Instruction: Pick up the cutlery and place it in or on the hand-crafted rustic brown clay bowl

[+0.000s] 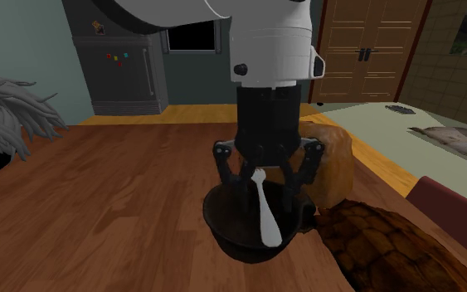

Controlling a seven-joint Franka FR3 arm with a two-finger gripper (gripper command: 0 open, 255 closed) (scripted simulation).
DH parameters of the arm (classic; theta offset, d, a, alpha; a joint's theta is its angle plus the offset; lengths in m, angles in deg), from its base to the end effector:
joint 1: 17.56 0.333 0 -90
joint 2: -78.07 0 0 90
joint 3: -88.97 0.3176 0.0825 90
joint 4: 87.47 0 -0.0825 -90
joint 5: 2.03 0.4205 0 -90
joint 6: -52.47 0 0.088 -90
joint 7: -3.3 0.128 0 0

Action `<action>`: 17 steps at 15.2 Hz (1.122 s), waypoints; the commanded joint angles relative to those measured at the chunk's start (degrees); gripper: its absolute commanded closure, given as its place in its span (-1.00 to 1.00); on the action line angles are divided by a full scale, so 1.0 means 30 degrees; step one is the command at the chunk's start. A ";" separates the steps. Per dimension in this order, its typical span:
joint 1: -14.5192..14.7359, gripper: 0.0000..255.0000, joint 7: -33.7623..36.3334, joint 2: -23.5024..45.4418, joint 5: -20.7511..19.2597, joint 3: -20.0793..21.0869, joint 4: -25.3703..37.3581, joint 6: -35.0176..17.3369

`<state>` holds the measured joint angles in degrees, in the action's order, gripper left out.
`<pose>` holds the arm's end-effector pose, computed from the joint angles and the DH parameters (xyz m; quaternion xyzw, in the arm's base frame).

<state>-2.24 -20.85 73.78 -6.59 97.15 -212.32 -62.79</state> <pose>0.4962 0.2093 0.3774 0.9055 0.4197 -0.0469 0.0402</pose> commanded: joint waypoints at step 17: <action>0.0075 -1.00 -0.0106 -0.0491 0.0167 0.0066 0.1935 0.2426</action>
